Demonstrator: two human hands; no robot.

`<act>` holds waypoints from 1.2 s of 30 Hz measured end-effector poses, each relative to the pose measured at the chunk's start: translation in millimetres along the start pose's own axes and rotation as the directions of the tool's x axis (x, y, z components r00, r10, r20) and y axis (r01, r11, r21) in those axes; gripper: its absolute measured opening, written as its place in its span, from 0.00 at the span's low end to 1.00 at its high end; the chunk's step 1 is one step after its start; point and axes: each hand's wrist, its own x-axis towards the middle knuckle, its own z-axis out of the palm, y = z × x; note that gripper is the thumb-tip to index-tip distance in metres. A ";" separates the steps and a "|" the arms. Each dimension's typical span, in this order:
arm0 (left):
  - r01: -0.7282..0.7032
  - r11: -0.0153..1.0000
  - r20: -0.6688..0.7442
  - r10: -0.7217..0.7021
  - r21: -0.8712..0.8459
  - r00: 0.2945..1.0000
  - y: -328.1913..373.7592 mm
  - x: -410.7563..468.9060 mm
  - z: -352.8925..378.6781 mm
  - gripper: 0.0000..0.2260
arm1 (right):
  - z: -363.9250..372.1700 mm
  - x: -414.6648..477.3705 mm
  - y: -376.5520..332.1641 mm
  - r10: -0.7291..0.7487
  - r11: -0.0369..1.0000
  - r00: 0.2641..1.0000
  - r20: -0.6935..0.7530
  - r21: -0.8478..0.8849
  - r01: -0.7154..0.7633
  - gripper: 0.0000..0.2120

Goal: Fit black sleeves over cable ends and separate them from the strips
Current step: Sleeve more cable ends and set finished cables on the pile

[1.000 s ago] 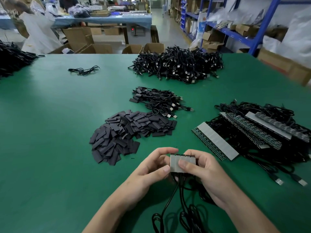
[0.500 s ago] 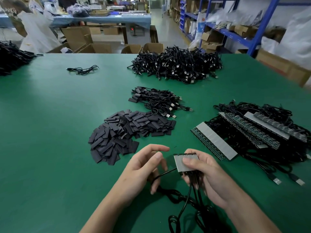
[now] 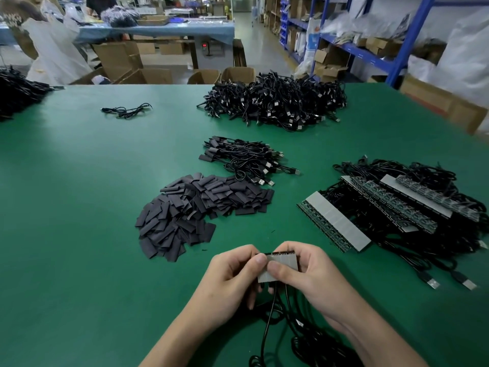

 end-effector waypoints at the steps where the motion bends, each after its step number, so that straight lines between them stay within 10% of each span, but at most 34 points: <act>1: -0.003 1.000 0.005 0.003 -0.003 1.000 0.2 0.1 0.2 0.17 | 0.9 0.2 0.4 0.007 1.000 1.000 -0.001 0.021 -0.007 0.07; 19: 0.030 0.998 -0.013 -0.031 -0.063 0.999 4.3 2.9 0.3 0.22 | 1.3 5.1 5.1 0.092 0.970 0.991 0.099 0.214 -0.111 0.03; 23: -0.044 0.993 -0.182 0.063 0.106 0.981 3.0 4.6 -9.5 0.17 | -5.5 4.1 4.1 0.017 0.992 0.997 -0.069 -0.120 -0.026 0.05; 28: -0.177 0.955 -0.320 0.249 0.238 0.914 4.4 5.7 -9.9 0.12 | -1.2 0.2 1.7 -0.323 0.720 0.945 -0.051 -0.662 0.210 0.13; 36: -0.121 0.946 -0.434 0.250 0.302 0.865 2.0 6.3 -17.4 0.16 | 17.7 -3.0 -3.6 -0.238 0.907 0.971 0.006 -0.357 0.225 0.11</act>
